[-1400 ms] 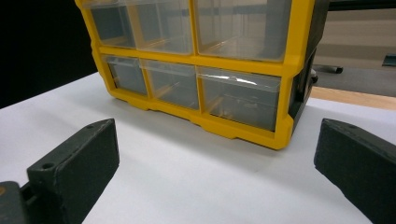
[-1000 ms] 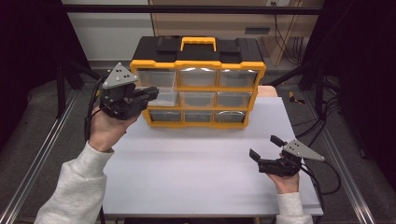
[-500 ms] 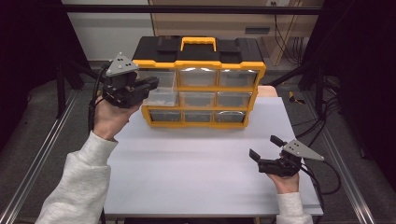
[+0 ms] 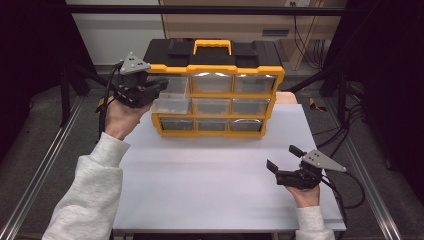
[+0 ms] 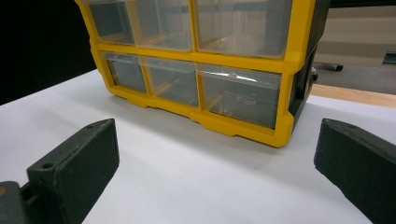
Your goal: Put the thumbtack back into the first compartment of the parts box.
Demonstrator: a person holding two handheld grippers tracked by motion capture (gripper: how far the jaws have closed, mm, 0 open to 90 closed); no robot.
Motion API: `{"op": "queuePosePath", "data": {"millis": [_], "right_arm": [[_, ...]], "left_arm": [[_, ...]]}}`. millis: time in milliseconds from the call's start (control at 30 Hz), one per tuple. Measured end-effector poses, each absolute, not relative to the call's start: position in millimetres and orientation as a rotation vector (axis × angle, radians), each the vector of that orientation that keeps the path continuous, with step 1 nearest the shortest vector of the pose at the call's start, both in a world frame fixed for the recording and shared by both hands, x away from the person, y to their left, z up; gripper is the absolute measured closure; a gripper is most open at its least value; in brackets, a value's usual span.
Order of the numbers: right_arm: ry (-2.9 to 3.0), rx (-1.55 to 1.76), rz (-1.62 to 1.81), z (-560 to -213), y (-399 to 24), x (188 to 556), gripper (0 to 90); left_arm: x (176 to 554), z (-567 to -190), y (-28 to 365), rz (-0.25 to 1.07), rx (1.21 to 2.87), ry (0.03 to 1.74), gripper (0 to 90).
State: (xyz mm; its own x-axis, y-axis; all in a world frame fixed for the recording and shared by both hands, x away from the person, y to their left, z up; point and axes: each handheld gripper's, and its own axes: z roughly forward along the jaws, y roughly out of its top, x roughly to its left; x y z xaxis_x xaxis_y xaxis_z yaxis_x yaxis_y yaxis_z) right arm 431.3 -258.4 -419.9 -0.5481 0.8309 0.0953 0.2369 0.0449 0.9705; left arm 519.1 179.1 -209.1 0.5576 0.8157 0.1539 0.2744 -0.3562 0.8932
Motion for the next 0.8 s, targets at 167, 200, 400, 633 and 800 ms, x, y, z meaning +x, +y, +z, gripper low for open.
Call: {"op": "queuePosePath", "data": {"millis": [167, 200, 400, 633, 800], "right_arm": [[1.817, 1.082, 1.534, -419.4, -258.0, 431.0, 0.5], [1.818, 1.083, 1.533, -419.4, -258.0, 431.0, 0.5], [1.82, 1.084, 1.531, -419.3, -258.2, 430.9, 0.5], [1.818, 1.083, 1.533, -419.3, -258.1, 431.0, 0.5], [1.817, 1.084, 1.532, -419.3, -258.2, 431.0, 0.5]], "left_arm": [[525.4, -213.9, 180.7, 0.758, 1.912, 0.906, 85.1], [526.5, -215.4, 179.8, 0.756, 1.907, 0.912, 85.0], [532.6, -220.2, 179.3, 0.763, 1.938, 0.933, 84.9], [538.6, -223.2, 178.6, 0.766, 1.974, 0.964, 84.8], [540.9, -223.6, 176.7, 0.771, 1.985, 0.982, 84.5]]}}
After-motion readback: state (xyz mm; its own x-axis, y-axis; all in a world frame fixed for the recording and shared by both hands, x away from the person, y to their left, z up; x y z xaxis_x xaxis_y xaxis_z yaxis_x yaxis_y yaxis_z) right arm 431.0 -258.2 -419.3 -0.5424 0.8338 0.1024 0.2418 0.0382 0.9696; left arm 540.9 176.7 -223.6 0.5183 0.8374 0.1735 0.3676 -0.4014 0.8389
